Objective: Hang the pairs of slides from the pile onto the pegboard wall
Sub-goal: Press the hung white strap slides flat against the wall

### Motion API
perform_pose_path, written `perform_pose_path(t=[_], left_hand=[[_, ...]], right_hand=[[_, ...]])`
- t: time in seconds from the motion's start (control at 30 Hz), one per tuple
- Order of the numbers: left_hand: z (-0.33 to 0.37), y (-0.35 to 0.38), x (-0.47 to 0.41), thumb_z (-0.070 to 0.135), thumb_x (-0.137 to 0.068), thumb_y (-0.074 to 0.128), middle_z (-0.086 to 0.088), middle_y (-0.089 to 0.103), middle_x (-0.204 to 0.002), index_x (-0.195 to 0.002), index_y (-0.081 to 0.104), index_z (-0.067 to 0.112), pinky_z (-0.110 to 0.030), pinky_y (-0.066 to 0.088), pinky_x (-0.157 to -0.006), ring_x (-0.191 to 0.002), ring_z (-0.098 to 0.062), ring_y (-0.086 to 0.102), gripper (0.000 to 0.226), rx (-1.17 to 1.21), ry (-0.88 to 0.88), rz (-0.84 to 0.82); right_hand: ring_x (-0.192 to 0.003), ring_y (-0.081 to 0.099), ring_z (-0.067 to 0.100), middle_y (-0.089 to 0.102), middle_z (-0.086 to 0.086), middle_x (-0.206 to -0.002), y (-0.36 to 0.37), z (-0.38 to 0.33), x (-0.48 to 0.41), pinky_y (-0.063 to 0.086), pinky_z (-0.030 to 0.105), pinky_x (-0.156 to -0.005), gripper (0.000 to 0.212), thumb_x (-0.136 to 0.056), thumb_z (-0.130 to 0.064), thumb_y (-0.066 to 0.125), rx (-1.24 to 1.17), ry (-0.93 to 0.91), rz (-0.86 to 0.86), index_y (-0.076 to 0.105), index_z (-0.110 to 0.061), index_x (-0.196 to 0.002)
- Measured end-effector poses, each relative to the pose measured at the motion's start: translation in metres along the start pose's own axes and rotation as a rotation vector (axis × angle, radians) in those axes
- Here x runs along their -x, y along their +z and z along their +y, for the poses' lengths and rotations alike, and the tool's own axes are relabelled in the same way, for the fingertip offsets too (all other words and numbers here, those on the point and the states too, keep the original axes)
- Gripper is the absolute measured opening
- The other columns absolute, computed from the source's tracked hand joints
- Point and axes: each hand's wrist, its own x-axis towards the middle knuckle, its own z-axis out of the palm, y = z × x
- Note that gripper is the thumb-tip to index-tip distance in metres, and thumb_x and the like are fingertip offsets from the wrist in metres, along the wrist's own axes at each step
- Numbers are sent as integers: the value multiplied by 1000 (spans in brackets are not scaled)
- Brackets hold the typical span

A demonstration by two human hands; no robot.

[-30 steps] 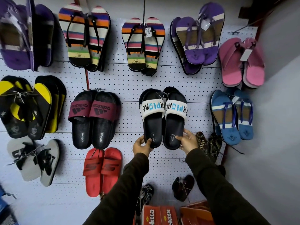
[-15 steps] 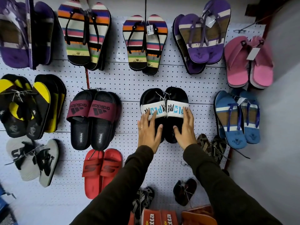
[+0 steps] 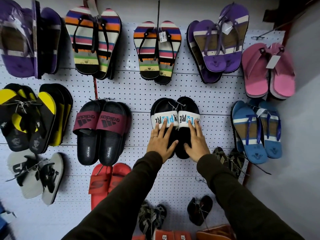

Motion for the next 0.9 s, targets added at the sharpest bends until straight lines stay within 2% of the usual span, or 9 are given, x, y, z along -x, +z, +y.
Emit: perform_pose_path(t=[0.07, 0.2, 0.3, 0.4, 0.67, 0.77, 0.9], left_hand=[[-2, -5, 3, 57, -93, 28, 5, -5, -164, -153, 3, 32, -45, 2, -124, -152, -28, -3, 70, -27, 18, 14], [-16, -21, 17, 56, -93, 27, 5, 6, -164, -153, 8, 33, -45, 3, -124, -152, -21, 4, 67, -17, 40, 78], [-39, -41, 31, 54, -94, 29, 5, 10, -164, -153, 12, 32, -44, 2, -124, -152, -18, 6, 64, 1, 52, 138], [-70, -62, 45, 52, -95, 31, 6, 11, -163, -152, 13, 32, -45, 0, -124, -152, -17, 5, 63, -46, 34, 203], [-164, -116, 79, 49, -95, 31, 2, 10, -164, -152, 18, 26, -49, 1, -123, -152, -18, 2, 63, -95, -95, 310], [-197, -126, 88, 48, -94, 28, 1, 15, -163, -152, 19, 23, -50, 3, -123, -152, -19, 4, 64, -86, -148, 331], [-229, -126, 91, 53, -93, 19, 2, 12, -164, -153, 16, 23, -48, -1, -123, -152, -21, 2, 67, -119, -234, 284]], right_hand=[[-156, 9, 27, -1, -1, -168, 0, -6, 3, 27, 49, -122, 85, -86, -7, 58, -53, 14, 79, 14, -24, -156], [-155, 10, 24, 9, 1, -166, 8, -31, 13, 29, 33, -119, 70, -88, -4, 54, -162, -36, 278, 28, -18, -152], [-155, 10, 24, 11, 4, -165, 24, -58, 17, 27, 37, -121, 63, -92, -12, 52, -212, -93, 328, 31, -17, -151], [-155, 10, 25, 12, 8, -165, 46, -86, 16, 26, 45, -123, 62, -94, -21, 51, -242, -149, 299, 29, -13, -151], [-157, -1, 23, 5, 4, -168, 100, -187, 4, 18, 45, -126, 70, -96, -36, 47, -154, -348, 109, 17, -16, -157], [-156, -5, 25, 1, 4, -169, 119, -219, -2, 14, 48, -126, 71, -96, -34, 46, -99, -406, 39, 14, -17, -158], [-156, -8, 29, 0, 6, -169, 140, -242, -7, 8, 50, -126, 69, -94, -29, 45, 2, -436, -27, 18, -21, -157]])
